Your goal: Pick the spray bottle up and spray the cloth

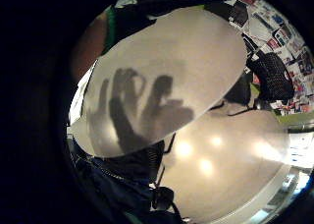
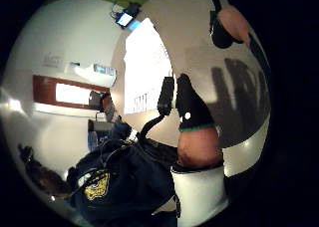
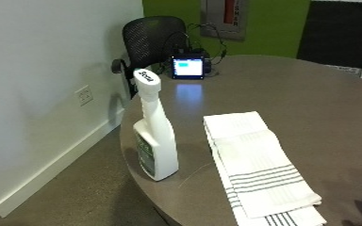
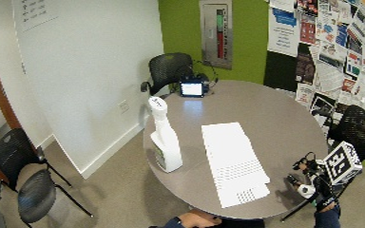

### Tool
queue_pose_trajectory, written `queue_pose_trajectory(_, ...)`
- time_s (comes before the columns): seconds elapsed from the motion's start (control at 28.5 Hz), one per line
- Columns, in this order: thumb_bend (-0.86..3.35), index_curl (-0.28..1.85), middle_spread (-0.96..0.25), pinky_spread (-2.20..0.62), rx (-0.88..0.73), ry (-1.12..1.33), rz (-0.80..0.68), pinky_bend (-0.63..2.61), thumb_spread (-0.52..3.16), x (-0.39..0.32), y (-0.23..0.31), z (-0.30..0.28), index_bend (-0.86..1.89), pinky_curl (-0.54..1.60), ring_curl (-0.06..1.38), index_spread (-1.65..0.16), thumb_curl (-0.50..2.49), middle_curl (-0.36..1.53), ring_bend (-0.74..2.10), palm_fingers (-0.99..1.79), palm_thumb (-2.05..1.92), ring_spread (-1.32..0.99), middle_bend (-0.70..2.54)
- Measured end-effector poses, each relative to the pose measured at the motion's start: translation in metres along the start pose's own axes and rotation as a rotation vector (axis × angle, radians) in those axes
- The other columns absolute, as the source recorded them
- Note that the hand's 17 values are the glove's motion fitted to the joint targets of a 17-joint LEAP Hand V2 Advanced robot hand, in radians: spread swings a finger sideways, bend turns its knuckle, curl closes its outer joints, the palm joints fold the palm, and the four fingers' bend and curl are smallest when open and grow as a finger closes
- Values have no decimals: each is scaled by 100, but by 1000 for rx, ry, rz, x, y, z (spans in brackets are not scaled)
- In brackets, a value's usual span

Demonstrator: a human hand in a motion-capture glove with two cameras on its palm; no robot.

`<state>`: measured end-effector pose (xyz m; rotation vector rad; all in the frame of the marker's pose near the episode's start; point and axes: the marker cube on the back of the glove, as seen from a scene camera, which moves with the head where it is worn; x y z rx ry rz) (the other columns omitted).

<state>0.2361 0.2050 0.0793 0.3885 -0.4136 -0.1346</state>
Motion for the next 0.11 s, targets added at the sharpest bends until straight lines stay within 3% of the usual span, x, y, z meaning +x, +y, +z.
queue_pose_trajectory(0.11, -2, 46, -6, 28, 0, -3, -1, 8, 122, 9, -1, 8, 26, 13, 36, -32, 50, 41, 35, 75, 64, -13, 32)
